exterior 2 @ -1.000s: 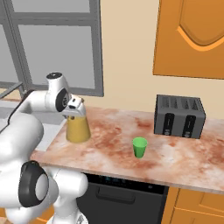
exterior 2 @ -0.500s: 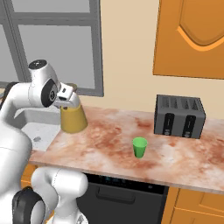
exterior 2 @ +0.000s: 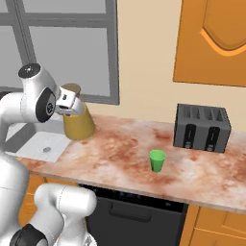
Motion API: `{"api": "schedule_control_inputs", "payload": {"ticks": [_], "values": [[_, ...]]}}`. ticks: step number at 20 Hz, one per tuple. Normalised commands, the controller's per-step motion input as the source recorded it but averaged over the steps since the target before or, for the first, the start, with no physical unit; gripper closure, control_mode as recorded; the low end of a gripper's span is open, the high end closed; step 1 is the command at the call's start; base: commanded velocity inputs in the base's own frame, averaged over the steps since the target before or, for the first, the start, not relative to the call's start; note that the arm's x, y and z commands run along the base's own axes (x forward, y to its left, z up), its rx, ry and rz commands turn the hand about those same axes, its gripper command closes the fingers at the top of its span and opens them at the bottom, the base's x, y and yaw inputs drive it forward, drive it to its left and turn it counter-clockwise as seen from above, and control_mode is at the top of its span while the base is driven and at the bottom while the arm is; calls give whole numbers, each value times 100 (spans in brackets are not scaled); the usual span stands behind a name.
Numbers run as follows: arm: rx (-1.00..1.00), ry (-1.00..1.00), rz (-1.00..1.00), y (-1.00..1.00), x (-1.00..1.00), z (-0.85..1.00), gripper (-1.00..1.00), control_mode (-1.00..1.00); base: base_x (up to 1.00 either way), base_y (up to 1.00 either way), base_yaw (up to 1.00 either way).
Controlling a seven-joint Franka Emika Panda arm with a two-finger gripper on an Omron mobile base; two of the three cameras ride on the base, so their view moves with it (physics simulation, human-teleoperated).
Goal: Place the pitcher and cup on the dining counter for serving.
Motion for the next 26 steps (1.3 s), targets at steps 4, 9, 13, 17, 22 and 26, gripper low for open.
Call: {"api": "schedule_control_inputs", "payload": {"ticks": [4, 9, 13, 17, 22, 26], "values": [[0, 0, 0, 0, 0, 0, 100, 100, -79, -13, 63], [0, 0, 0, 0, 0, 0, 100, 100, -74, -1, 89], [0, 0, 0, 0, 0, 0, 100, 100, -50, 0, 100], [0, 0, 0, 0, 0, 0, 100, 100, -22, 0, 100], [0, 0, 0, 0, 0, 0, 100, 100, -9, 0, 100], [0, 0, 0, 0, 0, 0, 100, 100, -9, 0, 100]]}}
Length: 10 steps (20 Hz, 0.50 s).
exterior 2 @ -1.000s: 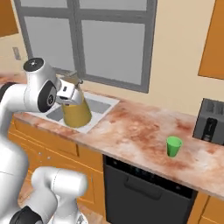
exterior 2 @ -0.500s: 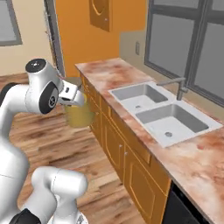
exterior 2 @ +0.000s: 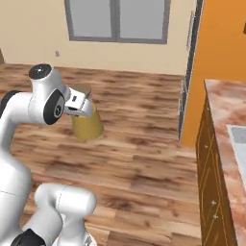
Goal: Place the pitcher and cup on the dining counter for serving.
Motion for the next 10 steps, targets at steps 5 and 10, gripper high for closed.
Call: {"api": "schedule_control_inputs", "payload": {"ticks": [5, 10], "values": [[0, 0, 0, 0, 0, 0, 100, 100, -2, 0, 100], [0, 0, 0, 0, 0, 0, 100, 100, 3, 0, 99]]}}
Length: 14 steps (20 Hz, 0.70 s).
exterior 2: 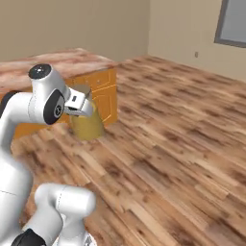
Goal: Place the pitcher and cup on the dining counter for serving.
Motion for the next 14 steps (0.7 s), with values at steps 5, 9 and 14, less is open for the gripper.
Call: {"api": "schedule_control_inputs", "payload": {"ticks": [5, 9, 14], "values": [[0, 0, 0, 0, 0, 0, 100, 100, 53, 0, 85], [0, 0, 0, 0, 0, 0, 100, 100, 98, 1, 68], [0, 0, 0, 0, 0, 0, 100, 100, 100, 0, 53]]}}
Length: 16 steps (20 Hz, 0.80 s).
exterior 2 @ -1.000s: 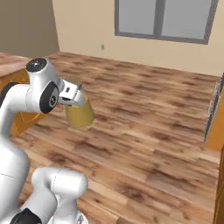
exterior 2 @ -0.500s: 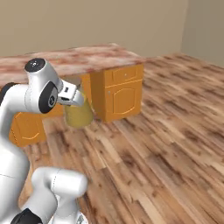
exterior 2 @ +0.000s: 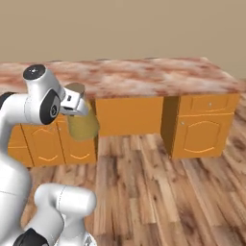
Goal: Place the pitcher and cup on the dining counter for serving.
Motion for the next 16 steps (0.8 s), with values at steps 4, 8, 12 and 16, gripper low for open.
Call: {"api": "schedule_control_inputs", "payload": {"ticks": [4, 8, 12, 16], "values": [[0, 0, 0, 0, 0, 0, 100, 100, 100, -3, 46], [0, 0, 0, 0, 0, 0, 100, 100, 100, -35, 33], [0, 0, 0, 0, 0, 0, 100, 100, 100, -57, 23], [0, 0, 0, 0, 0, 0, 100, 100, 100, -69, 23]]}}
